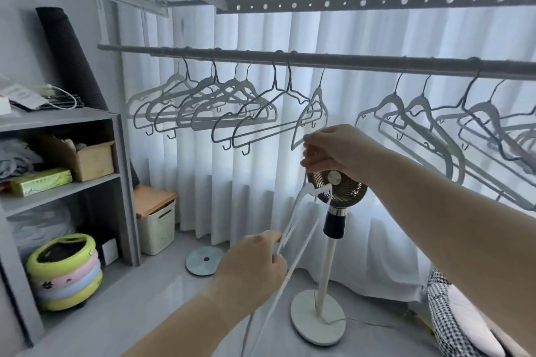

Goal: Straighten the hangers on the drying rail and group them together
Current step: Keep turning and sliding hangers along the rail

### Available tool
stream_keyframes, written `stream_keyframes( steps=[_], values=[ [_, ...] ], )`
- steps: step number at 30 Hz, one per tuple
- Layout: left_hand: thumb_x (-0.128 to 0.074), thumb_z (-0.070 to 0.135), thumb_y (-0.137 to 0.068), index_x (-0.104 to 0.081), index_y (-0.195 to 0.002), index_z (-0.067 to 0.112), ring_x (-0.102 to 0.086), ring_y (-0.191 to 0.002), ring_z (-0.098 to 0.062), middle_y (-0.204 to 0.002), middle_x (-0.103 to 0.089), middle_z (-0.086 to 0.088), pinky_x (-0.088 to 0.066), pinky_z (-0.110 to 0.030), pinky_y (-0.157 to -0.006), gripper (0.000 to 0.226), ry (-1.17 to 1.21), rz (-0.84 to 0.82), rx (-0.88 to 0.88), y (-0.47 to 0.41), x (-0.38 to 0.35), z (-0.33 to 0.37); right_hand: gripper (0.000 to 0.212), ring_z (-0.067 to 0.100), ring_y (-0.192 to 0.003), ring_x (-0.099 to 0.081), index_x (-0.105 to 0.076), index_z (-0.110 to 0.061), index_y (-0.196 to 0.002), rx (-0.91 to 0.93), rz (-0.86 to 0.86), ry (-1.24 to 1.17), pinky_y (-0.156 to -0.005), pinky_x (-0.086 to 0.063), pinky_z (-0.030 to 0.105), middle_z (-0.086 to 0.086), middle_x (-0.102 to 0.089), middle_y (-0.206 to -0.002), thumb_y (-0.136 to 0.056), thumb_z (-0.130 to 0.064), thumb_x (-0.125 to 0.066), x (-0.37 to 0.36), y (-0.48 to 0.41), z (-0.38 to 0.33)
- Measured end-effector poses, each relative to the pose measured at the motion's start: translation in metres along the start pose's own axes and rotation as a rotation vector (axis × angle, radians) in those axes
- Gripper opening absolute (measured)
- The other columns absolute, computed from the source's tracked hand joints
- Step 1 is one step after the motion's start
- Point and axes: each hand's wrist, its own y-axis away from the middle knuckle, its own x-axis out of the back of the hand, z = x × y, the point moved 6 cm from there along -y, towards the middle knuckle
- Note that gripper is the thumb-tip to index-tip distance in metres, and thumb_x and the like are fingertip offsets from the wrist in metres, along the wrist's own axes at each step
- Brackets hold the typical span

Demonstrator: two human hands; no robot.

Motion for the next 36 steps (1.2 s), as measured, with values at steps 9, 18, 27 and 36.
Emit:
stream_keyframes(
  steps=[9, 18, 27, 36],
  values=[
    [-0.041, 0.016, -0.082, -0.061, -0.099, 0.017, -0.051, -0.067, -0.021, -0.065, -0.056, 0.002, -0.050, -0.033, -0.070, 0.027, -0.006, 0.005, 0.004, -0.063, -0.003, 0.021, 0.012, 0.015, -0.060, -0.059, -0.060, -0.002, -0.095, 0.134, 0.142, 0.328, -0.058, -0.054, 0.022, 0.009, -0.061, -0.081, -0.087, -0.005, -0.051, 0.073, -0.049, -0.010],
    [-0.042, 0.017, -0.082, -0.058, -0.102, 0.029, -0.049, -0.029, -0.005, -0.041, -0.052, 0.007, -0.034, -0.009, -0.032, 0.029, 0.085, 0.132, -0.058, -0.141, 0.003, 0.081, 0.027, 0.025, -0.108, -0.054, -0.061, -0.008, -0.110, 0.411, 0.470, 0.868, -0.083, -0.039, 0.026, 0.010, -0.062, -0.117, -0.086, -0.010, -0.049, 0.181, -0.105, -0.044],
    [-0.049, 0.011, -0.079, -0.053, -0.080, 0.034, -0.047, -0.023, -0.006, -0.035, -0.052, 0.006, -0.032, -0.009, -0.028, 0.023, 0.230, 0.341, -0.137, -0.202, 0.026, 0.134, 0.053, 0.028, -0.132, -0.031, -0.035, -0.014, -0.137, 0.501, 0.475, 1.235, -0.108, -0.024, 0.037, 0.008, -0.037, -0.144, -0.087, -0.017, -0.050, 0.232, -0.157, -0.050],
    [-0.049, 0.009, -0.079, -0.056, -0.085, 0.024, -0.048, -0.024, -0.008, -0.042, -0.054, 0.003, -0.049, -0.024, -0.043, 0.018, 0.333, 0.329, -0.126, -0.251, 0.028, 0.151, 0.053, 0.025, -0.135, -0.029, -0.025, -0.013, -0.140, 0.444, 0.461, 1.390, -0.116, -0.008, 0.034, 0.008, -0.038, -0.144, -0.091, -0.020, -0.043, 0.236, -0.187, -0.047]
  ],
)
